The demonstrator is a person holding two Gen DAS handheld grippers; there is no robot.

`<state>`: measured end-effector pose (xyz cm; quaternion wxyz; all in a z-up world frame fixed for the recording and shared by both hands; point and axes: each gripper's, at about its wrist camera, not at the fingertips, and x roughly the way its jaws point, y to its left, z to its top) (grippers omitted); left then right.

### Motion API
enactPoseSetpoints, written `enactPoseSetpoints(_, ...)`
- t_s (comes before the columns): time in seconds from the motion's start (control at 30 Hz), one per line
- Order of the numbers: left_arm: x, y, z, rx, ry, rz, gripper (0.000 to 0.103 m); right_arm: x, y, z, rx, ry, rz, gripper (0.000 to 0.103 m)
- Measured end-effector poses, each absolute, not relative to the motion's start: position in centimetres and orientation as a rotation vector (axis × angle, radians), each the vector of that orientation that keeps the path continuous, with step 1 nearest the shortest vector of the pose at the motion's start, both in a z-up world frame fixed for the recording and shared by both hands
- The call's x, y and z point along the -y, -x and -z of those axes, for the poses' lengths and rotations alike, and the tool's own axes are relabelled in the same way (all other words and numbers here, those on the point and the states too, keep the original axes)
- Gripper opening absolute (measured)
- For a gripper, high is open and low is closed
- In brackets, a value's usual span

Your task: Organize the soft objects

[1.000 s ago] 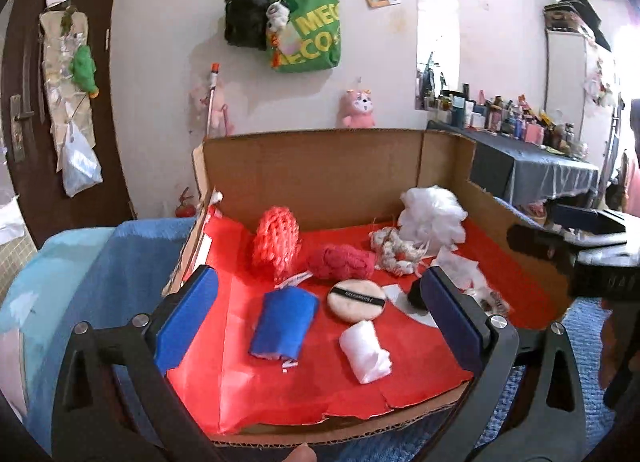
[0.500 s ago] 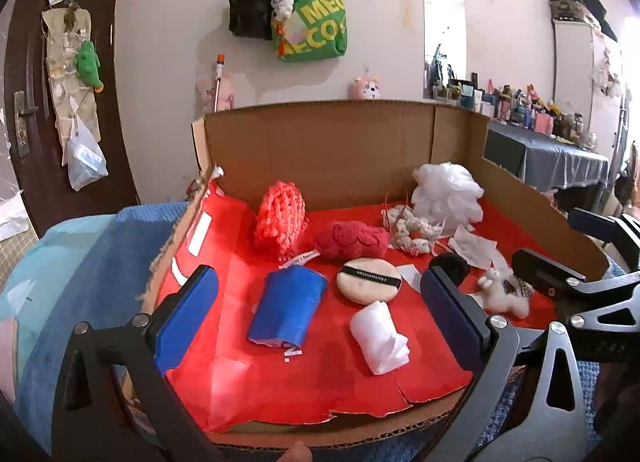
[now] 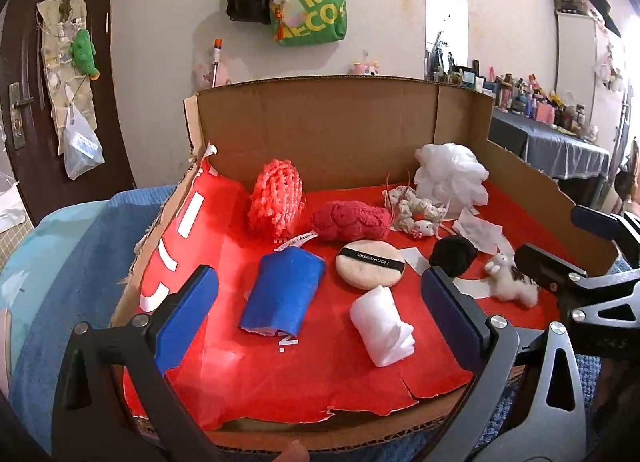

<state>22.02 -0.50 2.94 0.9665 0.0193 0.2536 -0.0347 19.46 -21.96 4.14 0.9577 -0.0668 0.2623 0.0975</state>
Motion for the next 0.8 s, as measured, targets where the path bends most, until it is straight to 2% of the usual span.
enactPoseSetpoints(0.8, 0.4, -22.42, -2.45, -0.536, -0.036, 0.066, 0.103, 22.3, -19.98, -3.7, -0.558, 0.126, -0.179, 0.103)
